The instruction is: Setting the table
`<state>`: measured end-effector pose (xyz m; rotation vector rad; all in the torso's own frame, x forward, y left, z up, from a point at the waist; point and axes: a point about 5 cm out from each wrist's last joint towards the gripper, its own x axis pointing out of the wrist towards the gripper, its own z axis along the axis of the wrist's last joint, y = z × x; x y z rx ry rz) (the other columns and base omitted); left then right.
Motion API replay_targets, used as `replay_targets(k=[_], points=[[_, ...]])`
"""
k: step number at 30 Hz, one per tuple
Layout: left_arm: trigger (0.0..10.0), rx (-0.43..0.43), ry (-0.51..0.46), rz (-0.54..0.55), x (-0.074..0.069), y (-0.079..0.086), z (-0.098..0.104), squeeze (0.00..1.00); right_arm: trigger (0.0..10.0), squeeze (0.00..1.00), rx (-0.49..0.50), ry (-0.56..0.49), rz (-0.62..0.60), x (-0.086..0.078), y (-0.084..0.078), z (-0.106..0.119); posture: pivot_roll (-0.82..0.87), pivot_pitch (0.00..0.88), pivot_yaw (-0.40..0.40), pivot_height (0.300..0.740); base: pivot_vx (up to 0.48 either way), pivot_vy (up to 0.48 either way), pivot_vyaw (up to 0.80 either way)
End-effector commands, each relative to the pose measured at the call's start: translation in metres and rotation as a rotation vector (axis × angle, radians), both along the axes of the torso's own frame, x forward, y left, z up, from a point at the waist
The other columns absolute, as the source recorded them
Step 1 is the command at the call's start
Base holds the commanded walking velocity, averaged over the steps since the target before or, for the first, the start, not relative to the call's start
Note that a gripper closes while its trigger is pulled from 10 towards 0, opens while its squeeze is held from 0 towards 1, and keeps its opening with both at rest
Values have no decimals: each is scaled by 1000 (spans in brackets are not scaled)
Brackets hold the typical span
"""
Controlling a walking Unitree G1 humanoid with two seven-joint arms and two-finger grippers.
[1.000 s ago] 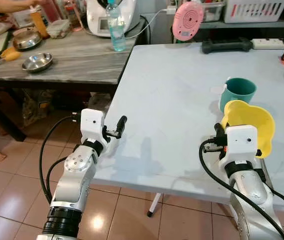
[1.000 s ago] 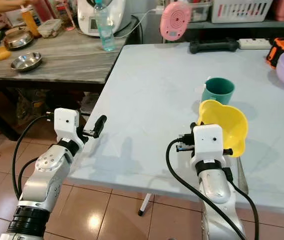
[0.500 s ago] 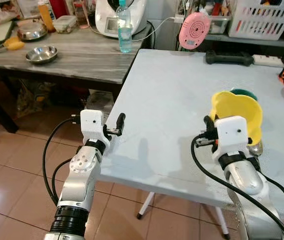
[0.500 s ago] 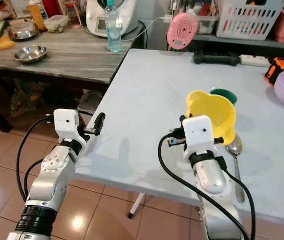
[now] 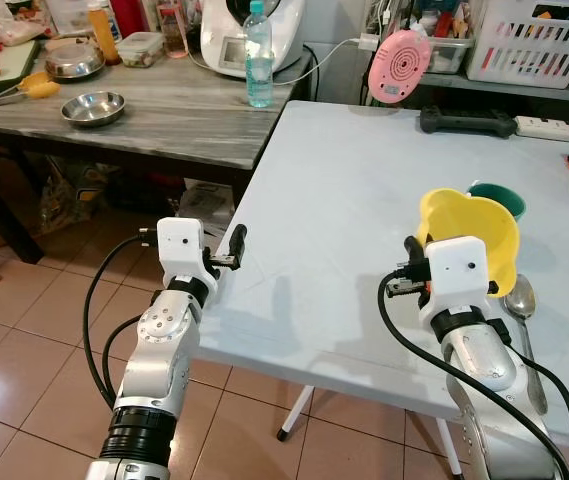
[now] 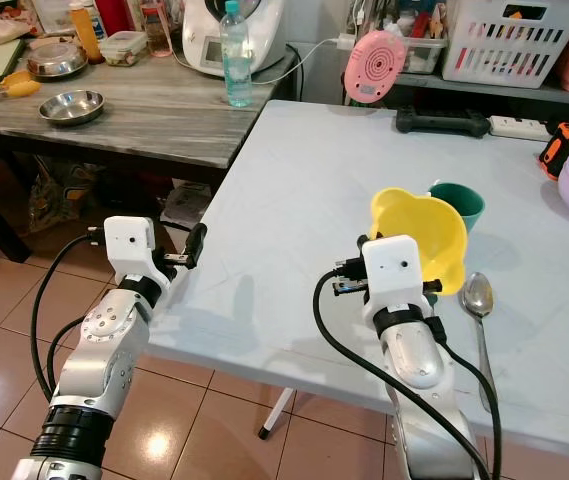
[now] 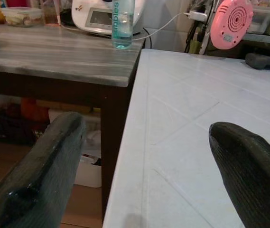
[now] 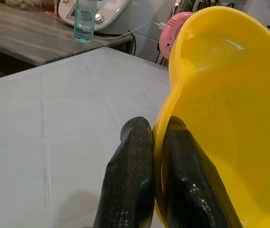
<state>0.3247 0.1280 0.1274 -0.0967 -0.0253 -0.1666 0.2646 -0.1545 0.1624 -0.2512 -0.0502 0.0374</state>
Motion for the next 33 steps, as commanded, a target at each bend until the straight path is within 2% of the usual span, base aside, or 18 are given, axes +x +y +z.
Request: replay_targets(k=[1,11,19,33], points=[[10000,0,11,0,0,-1,-2,0,10000,0,24,-4,-9,-1,-1,-1,-232,23,69,740,0,0,-494],[10000,15,11,-18,1,-1,-1,0,10000,0,27,2,-24,-4,-3,-4,-231,44,83,740,0,82,-682],[10000,39,-7,-37,2,-2,2,0,10000,0,33,1,-28,-6,-1,-5,-229,54,94,740,0,354,0],[10000,50,-14,-54,3,-5,3,0,10000,0,30,-14,-35,-4,-3,-3,-227,50,95,740,0,480,0]])
